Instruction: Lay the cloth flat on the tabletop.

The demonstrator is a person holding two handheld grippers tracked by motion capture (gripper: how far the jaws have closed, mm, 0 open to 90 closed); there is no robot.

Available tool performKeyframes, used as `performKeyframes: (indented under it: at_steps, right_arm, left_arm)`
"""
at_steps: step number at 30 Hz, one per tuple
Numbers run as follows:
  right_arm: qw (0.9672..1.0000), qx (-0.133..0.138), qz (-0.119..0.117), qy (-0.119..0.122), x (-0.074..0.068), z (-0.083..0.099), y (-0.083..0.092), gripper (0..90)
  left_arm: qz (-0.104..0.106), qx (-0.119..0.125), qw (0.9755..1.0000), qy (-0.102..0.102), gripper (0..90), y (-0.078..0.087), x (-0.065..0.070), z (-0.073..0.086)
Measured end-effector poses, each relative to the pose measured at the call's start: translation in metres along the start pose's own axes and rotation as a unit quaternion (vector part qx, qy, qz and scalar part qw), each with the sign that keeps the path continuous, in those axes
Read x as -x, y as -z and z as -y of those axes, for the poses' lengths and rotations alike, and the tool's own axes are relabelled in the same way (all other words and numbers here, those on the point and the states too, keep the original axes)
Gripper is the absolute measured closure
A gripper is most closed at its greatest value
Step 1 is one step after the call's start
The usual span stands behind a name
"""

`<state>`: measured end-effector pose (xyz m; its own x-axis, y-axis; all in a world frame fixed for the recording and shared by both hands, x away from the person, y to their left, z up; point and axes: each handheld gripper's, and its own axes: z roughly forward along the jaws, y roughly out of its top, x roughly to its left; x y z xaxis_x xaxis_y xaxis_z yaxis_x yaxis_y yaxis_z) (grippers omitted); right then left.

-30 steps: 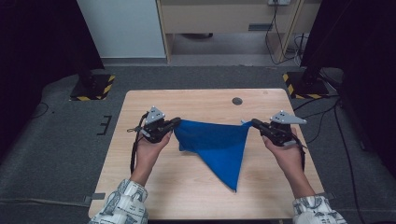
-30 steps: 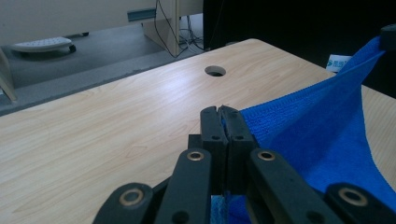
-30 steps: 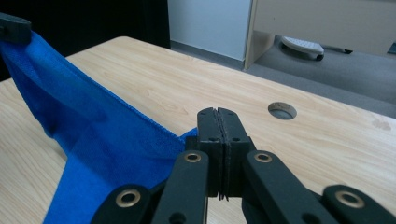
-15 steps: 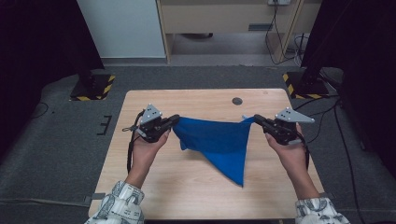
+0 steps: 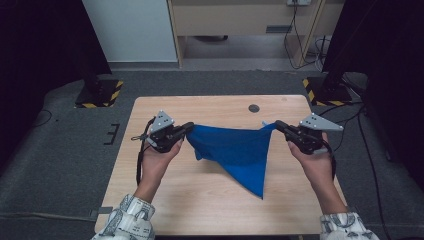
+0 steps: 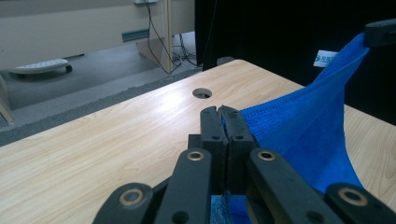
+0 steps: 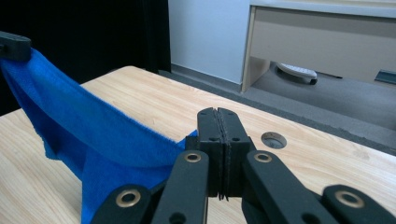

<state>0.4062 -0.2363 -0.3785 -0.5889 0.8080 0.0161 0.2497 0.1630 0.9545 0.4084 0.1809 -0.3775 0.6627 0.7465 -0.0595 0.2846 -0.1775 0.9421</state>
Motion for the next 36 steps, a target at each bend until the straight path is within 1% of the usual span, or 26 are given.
performKeyframes:
  at_steps: [8,14,18,24,25,26,29,30,31,32,33,34,36]
  right_arm:
    - [0.9999,0.012,0.0,0.0,-0.002,-0.005,0.006,89.5]
    - [0.9999,0.015,0.002,-0.002,0.001,-0.005,0.006,89.5]
    - [0.9999,0.015,0.001,-0.003,0.001,-0.006,0.007,89.5]
    - [0.9998,0.022,0.0,0.001,-0.001,-0.009,0.013,89.5]
    - [0.9997,0.025,-0.001,0.005,-0.004,-0.011,0.019,89.5]
    - [0.9997,0.025,-0.001,0.005,-0.004,-0.011,0.019,89.5]
    - [0.9994,0.034,-0.002,0.008,-0.007,-0.015,0.031,89.5]
    - [0.9991,0.043,-0.004,0.007,-0.009,-0.018,0.041,89.5]
    - [0.9991,0.043,-0.004,0.007,-0.009,-0.018,0.041,89.5]
    - [0.9987,0.052,-0.006,0.001,-0.012,-0.02,0.053,89.5]
    - [0.9984,0.057,-0.006,0.002,-0.013,-0.021,0.059,89.5]
    - [0.9984,0.057,-0.006,0.002,-0.013,-0.021,0.059,89.5]
    - [0.9978,0.066,-0.007,0.002,-0.017,-0.022,0.071,89.5]
  left_arm:
    - [0.003,0.007,0.9999,-0.01,89.1,0.007,0.005,-0.007]
    - [0.006,0.006,0.9999,-0.009,89.0,0.006,0.004,-0.008]
    - [0.007,0.007,0.9999,-0.01,89.0,0.008,0.005,-0.008]
    - [0.009,0.013,0.9998,-0.015,89.0,0.017,0.012,-0.01]
    - [0.009,0.015,0.9997,-0.016,89.0,0.019,0.014,-0.012]
    - [0.01,0.017,0.9997,-0.018,89.0,0.022,0.017,-0.013]
    - [0.013,0.023,0.9994,-0.023,89.0,0.03,0.026,-0.018]
    - [0.016,0.022,0.9993,-0.024,89.0,0.036,0.033,-0.022]
    - [0.016,0.022,0.9993,-0.024,88.9,0.036,0.033,-0.022]
    - [0.018,0.021,0.9993,-0.026,89.0,0.039,0.036,-0.023]
    - [0.021,0.02,0.9992,-0.028,89.0,0.043,0.04,-0.024]
    - [0.024,0.022,0.999,-0.03,89.0,0.046,0.044,-0.025]
    - [0.028,0.025,0.9987,-0.033,88.9,0.052,0.05,-0.027]
